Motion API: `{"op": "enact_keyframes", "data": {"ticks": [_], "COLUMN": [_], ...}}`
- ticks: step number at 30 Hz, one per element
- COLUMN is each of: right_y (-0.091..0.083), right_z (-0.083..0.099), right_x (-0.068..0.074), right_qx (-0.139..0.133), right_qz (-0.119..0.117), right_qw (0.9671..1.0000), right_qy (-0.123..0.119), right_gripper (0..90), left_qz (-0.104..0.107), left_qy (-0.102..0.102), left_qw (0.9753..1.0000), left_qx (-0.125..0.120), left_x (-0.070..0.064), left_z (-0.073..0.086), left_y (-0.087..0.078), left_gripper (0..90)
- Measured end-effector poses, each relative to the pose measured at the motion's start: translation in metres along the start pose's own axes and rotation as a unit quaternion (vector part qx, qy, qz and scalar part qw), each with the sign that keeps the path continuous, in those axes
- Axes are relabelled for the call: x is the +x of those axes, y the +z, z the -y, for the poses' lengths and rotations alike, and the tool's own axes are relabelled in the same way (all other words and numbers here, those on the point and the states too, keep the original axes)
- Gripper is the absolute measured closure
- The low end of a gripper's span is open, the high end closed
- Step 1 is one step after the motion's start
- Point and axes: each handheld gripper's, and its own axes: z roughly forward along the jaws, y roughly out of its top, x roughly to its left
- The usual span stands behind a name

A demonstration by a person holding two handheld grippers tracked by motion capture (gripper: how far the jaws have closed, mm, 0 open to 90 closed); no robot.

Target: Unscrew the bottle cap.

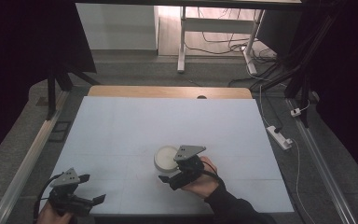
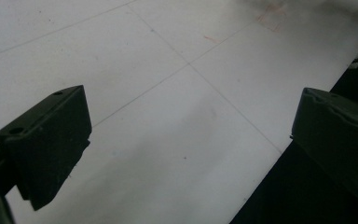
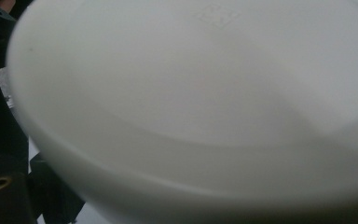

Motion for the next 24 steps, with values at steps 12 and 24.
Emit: {"op": "enact_keyframes", "data": {"ticks": [12, 24], "right_y": [0.001, 0.002], "right_z": [0.0, 0.001], "right_x": [0.0, -0.001], "right_qx": [0.0, 0.002], "right_qz": [-0.001, -0.002], "right_qw": [1.0, 1.0], "right_qy": [-0.003, -0.004], "right_gripper": [6.4, 6.4], "left_qz": [0.023, 0.046], "left_qy": [0.05, 0.09], "left_qw": [0.9978, 0.9946], "left_qx": [-0.036, -0.025], "left_x": [-0.005, -0.018], "left_z": [-0.022, -0.053], "left_y": [0.007, 0.029], "left_gripper": [0.0, 0.0]}}
